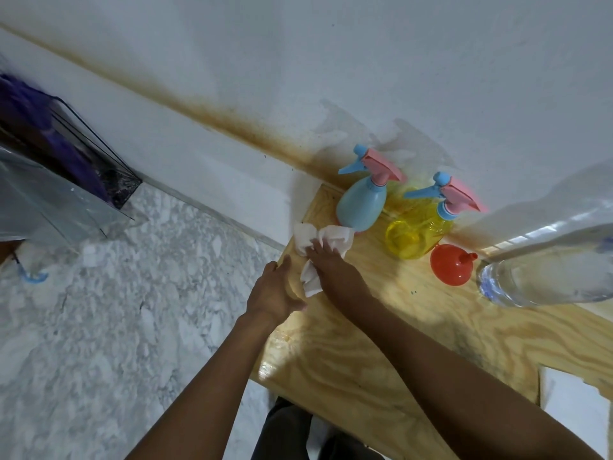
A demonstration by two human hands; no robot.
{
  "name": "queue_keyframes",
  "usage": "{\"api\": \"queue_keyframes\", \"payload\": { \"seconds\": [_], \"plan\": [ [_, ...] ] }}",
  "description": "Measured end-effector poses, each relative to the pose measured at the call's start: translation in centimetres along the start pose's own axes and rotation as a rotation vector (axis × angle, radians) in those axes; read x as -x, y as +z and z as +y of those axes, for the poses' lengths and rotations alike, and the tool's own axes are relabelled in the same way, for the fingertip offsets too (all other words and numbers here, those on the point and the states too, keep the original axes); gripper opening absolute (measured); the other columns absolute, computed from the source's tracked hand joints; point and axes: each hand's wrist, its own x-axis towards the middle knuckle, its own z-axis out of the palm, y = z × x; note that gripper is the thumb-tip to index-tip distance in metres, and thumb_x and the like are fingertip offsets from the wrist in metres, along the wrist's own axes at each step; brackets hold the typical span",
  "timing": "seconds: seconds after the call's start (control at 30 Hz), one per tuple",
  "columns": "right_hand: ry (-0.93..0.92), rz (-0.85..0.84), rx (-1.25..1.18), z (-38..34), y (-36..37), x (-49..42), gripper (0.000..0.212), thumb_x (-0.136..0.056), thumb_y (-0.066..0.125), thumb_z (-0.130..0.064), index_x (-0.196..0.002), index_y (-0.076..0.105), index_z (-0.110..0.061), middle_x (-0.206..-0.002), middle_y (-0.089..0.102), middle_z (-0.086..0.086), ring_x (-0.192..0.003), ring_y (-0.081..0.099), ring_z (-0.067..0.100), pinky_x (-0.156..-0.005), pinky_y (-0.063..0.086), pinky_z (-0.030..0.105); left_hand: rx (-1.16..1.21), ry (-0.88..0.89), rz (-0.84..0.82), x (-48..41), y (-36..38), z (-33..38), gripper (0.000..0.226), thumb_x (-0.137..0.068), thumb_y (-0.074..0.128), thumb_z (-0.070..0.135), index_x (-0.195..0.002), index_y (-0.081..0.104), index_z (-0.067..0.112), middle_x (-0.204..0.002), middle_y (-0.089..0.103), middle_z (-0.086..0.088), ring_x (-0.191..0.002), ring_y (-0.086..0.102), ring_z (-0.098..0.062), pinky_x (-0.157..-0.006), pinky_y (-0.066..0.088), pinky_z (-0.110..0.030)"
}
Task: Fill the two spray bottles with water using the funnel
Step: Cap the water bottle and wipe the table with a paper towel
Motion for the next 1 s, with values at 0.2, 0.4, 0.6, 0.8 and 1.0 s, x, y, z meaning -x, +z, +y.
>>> {"api": "queue_keyframes", "payload": {
  "seconds": [0.2,0.4,0.6,0.8,1.0],
  "plan": [
    [-0.018,0.035,0.002,0.2,-1.2,-0.4,0.049,-0.104,0.036,-0.007,-0.152,0.029,-0.018,-0.163,0.018,0.006,-0.150,0.016,0.026,-0.115,0.032,0.049,-0.013,0.002,-0.004,-0.4,0.3,-0.3,0.107,-0.070,0.086,0.036,-0.155,0.022,0.025,-0.142,0.039,-0.003,-0.119,0.056,-0.023,-0.090,0.054,-0.036],
    [0.091,0.000,-0.008,-1.5,-0.9,-3.4,0.049,-0.105,0.032,-0.006,-0.153,0.028,-0.017,-0.164,0.006,0.010,-0.151,-0.003,0.031,-0.120,0.021,0.049,-0.021,0.002,0.005,-0.5,0.4,-0.3,0.105,-0.067,0.088,0.037,-0.152,0.025,0.027,-0.133,0.044,-0.002,-0.111,0.059,-0.023,-0.083,0.056,-0.035],
    [-0.035,-0.043,-0.013,1.0,0.1,1.4,0.051,-0.104,0.033,-0.005,-0.152,0.031,-0.021,-0.163,0.011,-0.002,-0.151,0.007,0.016,-0.119,0.026,0.036,-0.006,0.020,0.011,-0.7,0.6,-0.6,0.101,-0.064,0.088,0.036,-0.146,0.031,0.031,-0.127,0.045,0.000,-0.108,0.060,-0.022,-0.079,0.056,-0.034],
    [0.252,0.233,-0.148,1.6,0.6,2.6,0.054,-0.096,0.033,0.010,-0.147,0.040,-0.009,-0.160,0.025,0.011,-0.150,0.019,0.027,-0.121,0.022,0.041,-0.002,0.001,-0.013,-0.6,0.6,-0.7,0.113,-0.069,0.087,0.039,-0.157,0.016,0.025,-0.145,0.036,-0.003,-0.121,0.055,-0.025,-0.091,0.055,-0.039],
    [0.293,0.124,-0.093,-1.1,1.5,4.1,0.052,-0.103,0.030,0.000,-0.153,0.025,-0.014,-0.164,0.005,0.006,-0.152,0.005,0.023,-0.118,0.025,0.034,-0.019,0.029,-0.006,-0.5,0.6,-0.6,0.112,-0.068,0.087,0.040,-0.155,0.019,0.024,-0.148,0.035,-0.008,-0.124,0.054,-0.029,-0.094,0.054,-0.038]
  ]
}}
